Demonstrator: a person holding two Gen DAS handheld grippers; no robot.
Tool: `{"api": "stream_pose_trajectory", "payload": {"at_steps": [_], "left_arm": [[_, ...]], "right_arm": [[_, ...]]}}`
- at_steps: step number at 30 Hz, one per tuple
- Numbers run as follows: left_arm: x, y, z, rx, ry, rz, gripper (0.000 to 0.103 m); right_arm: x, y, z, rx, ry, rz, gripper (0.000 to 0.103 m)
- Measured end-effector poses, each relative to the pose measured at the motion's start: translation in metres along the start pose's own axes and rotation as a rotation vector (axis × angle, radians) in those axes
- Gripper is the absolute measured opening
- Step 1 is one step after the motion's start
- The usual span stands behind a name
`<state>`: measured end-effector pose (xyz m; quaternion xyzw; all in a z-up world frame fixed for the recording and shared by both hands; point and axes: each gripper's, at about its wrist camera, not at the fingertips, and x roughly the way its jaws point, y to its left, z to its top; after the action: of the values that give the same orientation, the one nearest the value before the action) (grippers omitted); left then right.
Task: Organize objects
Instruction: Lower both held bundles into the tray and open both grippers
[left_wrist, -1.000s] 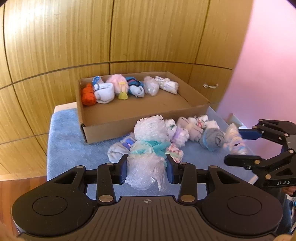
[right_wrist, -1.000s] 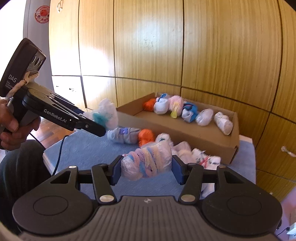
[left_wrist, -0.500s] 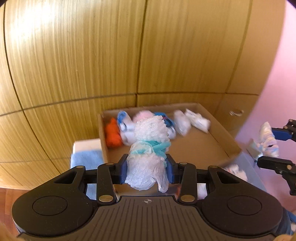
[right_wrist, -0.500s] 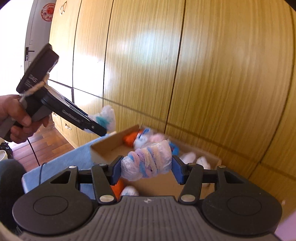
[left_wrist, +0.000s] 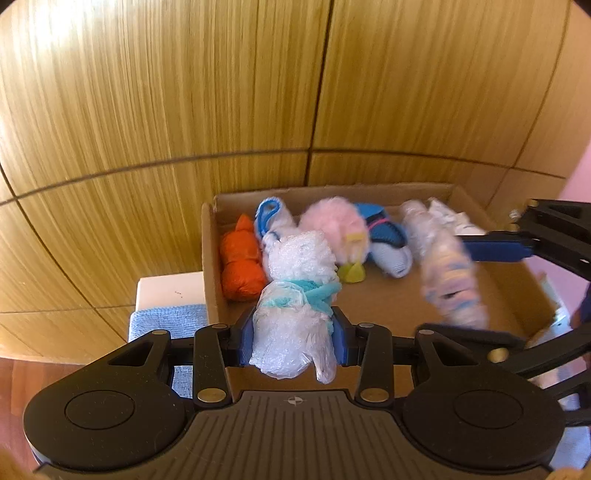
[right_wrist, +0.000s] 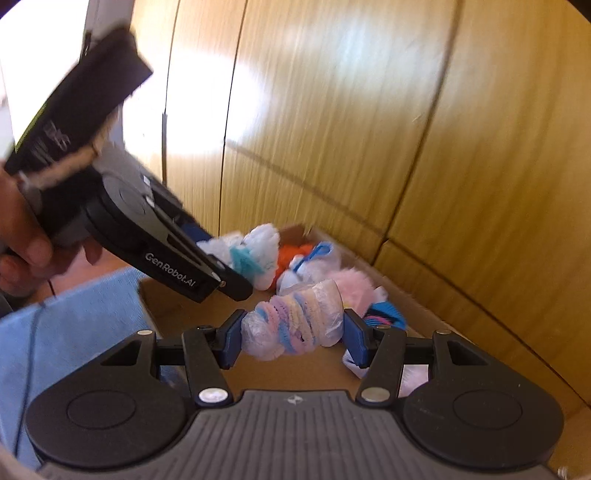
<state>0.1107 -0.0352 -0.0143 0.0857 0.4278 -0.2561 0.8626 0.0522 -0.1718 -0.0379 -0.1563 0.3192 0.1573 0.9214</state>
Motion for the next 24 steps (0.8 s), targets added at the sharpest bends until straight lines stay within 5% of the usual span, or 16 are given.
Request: {"api": "stream_pose_trajectory", "payload": {"at_steps": [13, 19, 24], "left_arm": [[0.032, -0.013, -0.007, 0.055, 0.001, 0.088, 0.05], [0.024, -0.014, -0.008, 0.074, -0.051, 0.099, 0.072], [0.012, -0.009, -0.012, 0.064, -0.065, 0.082, 0.073]], "right_arm": [[0.065, -0.001, -0.003, -0.069, 0.12, 0.077, 0.051], [0.064, 0.005, -0.003, -0.082, 0.147, 0.091, 0.052], [0.063, 0.006, 0.001, -0.08, 0.157, 0.095, 0.052]]}}
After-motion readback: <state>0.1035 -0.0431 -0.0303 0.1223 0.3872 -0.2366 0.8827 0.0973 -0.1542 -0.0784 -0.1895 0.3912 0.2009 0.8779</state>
